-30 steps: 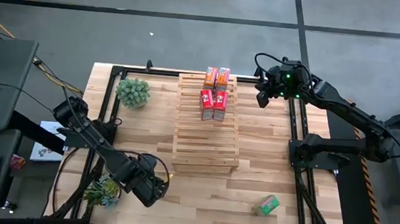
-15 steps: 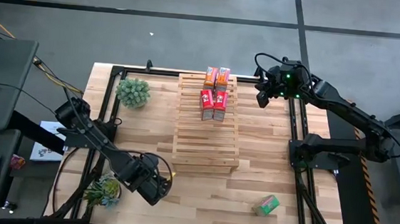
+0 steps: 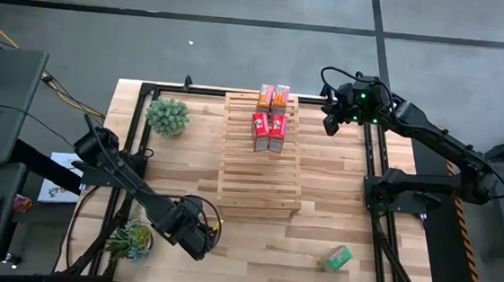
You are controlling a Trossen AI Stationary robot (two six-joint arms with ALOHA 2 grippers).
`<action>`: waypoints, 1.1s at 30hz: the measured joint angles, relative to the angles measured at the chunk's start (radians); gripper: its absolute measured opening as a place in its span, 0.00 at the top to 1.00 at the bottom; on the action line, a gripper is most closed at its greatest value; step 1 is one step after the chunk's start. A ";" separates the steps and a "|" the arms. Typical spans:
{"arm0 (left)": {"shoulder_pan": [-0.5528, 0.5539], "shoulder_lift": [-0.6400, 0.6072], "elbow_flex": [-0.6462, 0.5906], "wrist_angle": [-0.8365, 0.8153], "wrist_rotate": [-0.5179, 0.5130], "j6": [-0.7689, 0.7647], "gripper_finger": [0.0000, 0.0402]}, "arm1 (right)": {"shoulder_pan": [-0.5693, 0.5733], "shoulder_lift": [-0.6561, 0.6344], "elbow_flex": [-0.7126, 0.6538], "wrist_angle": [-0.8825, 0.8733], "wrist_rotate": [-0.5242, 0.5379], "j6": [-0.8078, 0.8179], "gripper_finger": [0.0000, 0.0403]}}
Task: Stack cereal on shelf
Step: Put the left green cereal box on the shelf
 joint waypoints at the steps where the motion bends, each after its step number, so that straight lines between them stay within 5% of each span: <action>1: 0.000 0.005 0.000 0.004 0.002 0.001 0.43 | 0.000 0.000 0.000 0.000 0.000 -0.005 1.00; 21: -0.005 0.072 -0.001 0.051 0.047 0.020 0.43 | 0.000 0.000 0.000 0.001 0.000 -0.008 1.00; 33: 0.000 0.027 -0.001 0.052 0.047 0.047 0.61 | 0.000 0.000 0.000 0.001 0.000 -0.009 1.00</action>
